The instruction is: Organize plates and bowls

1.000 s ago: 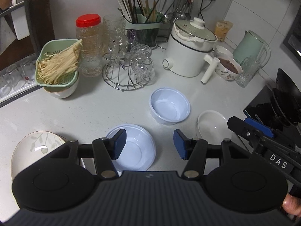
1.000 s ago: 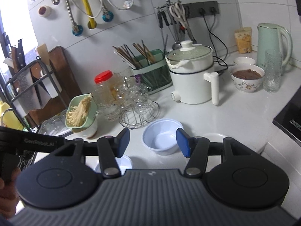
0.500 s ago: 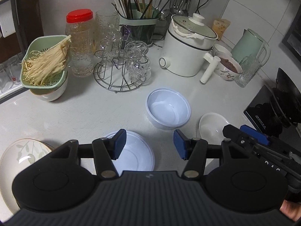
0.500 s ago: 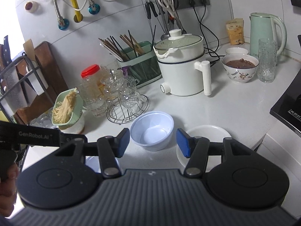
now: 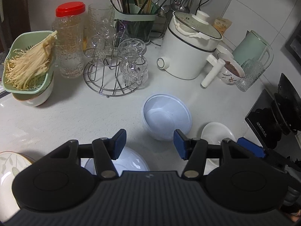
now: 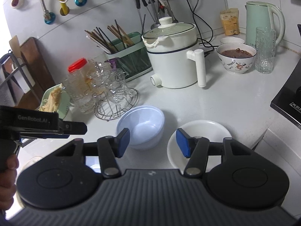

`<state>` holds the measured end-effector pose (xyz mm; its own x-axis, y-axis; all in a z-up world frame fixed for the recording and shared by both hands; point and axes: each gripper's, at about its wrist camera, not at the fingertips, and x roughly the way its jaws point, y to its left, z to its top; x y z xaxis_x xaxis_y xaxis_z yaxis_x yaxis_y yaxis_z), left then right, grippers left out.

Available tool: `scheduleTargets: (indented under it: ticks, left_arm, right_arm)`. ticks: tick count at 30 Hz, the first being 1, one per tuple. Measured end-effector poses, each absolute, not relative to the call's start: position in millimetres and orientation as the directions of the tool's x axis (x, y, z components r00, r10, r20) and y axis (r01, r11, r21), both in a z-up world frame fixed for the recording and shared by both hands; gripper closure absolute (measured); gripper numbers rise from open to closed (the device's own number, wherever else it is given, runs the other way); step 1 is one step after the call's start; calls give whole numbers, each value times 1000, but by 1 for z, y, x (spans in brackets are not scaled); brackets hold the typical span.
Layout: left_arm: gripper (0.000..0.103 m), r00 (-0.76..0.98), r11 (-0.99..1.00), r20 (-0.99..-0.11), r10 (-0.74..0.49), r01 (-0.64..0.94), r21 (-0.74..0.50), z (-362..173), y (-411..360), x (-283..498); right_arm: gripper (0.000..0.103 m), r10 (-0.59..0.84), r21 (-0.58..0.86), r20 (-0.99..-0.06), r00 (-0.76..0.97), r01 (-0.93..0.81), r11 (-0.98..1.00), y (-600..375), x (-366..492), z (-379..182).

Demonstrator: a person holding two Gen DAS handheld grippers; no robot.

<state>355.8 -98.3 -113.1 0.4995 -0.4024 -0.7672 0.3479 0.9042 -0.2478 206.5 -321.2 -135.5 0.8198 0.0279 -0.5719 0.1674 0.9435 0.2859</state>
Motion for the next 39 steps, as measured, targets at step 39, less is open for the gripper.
scheduleTargets:
  ticks: [39]
  left_arm:
    - [41,293,874,-844,-450,339,-348,-179,-111,476]
  right_arm:
    - [49,14,256,-683,730,222,941,-324,337,-161]
